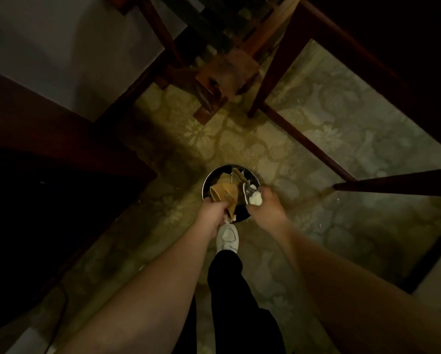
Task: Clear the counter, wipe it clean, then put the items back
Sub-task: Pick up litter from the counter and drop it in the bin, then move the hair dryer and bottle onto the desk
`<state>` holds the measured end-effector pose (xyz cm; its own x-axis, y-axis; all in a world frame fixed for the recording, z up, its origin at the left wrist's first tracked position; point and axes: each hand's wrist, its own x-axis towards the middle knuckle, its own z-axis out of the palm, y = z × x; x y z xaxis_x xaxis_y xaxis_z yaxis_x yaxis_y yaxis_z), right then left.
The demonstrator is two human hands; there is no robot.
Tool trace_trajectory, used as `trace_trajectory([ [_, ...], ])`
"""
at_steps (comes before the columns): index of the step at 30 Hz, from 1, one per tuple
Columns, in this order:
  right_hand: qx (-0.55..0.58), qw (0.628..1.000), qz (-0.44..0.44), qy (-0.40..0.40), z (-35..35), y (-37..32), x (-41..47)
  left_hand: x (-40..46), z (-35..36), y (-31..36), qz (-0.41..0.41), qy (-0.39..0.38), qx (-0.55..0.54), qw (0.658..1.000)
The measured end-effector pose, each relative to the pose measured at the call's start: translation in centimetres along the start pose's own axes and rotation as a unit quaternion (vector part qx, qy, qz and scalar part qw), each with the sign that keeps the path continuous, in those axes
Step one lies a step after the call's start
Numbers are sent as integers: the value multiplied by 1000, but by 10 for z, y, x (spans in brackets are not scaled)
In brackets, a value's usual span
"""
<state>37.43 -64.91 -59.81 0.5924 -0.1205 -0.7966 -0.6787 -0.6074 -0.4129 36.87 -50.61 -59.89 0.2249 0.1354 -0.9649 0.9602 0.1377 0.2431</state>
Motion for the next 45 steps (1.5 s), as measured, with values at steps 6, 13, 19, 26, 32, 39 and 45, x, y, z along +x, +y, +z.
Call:
trace_trajectory([
  [6,-79,997,-7,-21,-9,-8,-3,-6,-6,11,-11,-22,25,999],
  [13,-120,991,-27,-46,-25,-20,-40,-52,-38,20,58,18,143,988],
  [19,-142,985,-71,-61,-50,-60,-94,-131,-84,40,156,35,270,949],
  [26,-253,949,-182,-44,-81,-145,-168,-251,-140,77,269,95,281,917],
  [32,-317,892,-322,-2,-103,-230,-249,-365,-193,92,348,151,252,890],
  [39,-309,817,-485,37,-88,-321,-349,-478,-259,79,449,208,197,846],
  [45,-259,753,-604,30,-59,-384,-432,-543,-329,63,537,271,80,795],
])
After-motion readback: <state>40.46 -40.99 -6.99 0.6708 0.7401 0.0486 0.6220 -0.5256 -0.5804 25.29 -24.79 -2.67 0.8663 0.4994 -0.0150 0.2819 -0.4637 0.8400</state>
